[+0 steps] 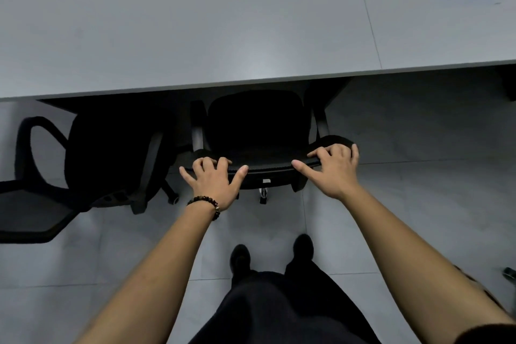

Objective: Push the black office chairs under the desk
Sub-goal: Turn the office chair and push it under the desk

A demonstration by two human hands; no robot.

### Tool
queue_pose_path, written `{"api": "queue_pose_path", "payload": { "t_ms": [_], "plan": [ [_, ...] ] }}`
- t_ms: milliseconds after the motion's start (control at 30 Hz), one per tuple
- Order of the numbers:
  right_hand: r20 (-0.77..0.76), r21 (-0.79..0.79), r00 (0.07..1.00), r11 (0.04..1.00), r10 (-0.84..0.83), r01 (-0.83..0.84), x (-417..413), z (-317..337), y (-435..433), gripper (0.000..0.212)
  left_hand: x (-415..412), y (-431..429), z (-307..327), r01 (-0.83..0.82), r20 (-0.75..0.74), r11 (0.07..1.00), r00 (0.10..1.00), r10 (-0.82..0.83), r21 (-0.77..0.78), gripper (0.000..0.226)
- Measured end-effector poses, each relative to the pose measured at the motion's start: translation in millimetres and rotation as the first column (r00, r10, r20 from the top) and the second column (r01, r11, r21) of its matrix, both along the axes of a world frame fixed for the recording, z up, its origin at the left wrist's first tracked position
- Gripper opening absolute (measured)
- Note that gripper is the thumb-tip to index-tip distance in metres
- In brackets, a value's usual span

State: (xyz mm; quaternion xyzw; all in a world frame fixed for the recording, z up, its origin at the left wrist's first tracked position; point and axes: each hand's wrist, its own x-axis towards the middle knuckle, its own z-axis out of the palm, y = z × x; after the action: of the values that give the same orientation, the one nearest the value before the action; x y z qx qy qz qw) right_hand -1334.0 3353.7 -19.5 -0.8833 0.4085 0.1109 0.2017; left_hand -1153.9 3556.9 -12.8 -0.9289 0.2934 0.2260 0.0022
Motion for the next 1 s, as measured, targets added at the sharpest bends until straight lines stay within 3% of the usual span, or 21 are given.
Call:
{"api": "queue_pose_path", "payload": {
  "t_ms": [367,533,633,700,767,867,1000],
  "plan": [
    [0.007,0.002,1.000,1.000,0.012,-0.012,-12,2,-12,0.080,-14,-8,-5,-0.006,0.020,0.998,1.000,0.007,-0.065,0.065],
    [0.001,0.045,1.000,0.999,0.012,-0.012,-13,9,-10,0.079,-11,-7,3,-0.062,-0.057,0.992,0.997,0.056,-0.108,0.061],
    [0.013,0.123,1.000,0.992,0.014,-0.016,-18,23,-11,0.065,-4,1,20,-0.140,-0.124,0.946,0.986,0.107,-0.291,0.047],
    [0.126,0.202,0.991,0.979,-0.052,0.026,-25,38,-7,0.058,-3,11,40,-0.263,-0.219,0.845,0.959,0.178,-0.465,0.042],
    [0.275,0.313,0.943,0.945,-0.190,0.099,-38,57,10,0.058,-9,27,63,-0.370,-0.328,0.727,0.922,0.208,-0.579,0.042],
    [0.450,0.430,0.792,0.878,-0.413,0.213,-67,79,50,0.055,-27,61,95,-0.471,-0.432,0.586,0.875,0.216,-0.660,0.044],
    [0.473,0.570,0.573,0.729,-0.669,0.379,-119,93,116,0.055,-60,113,113,-0.508,-0.484,0.569,0.850,0.209,-0.647,0.046]
  ]
}}
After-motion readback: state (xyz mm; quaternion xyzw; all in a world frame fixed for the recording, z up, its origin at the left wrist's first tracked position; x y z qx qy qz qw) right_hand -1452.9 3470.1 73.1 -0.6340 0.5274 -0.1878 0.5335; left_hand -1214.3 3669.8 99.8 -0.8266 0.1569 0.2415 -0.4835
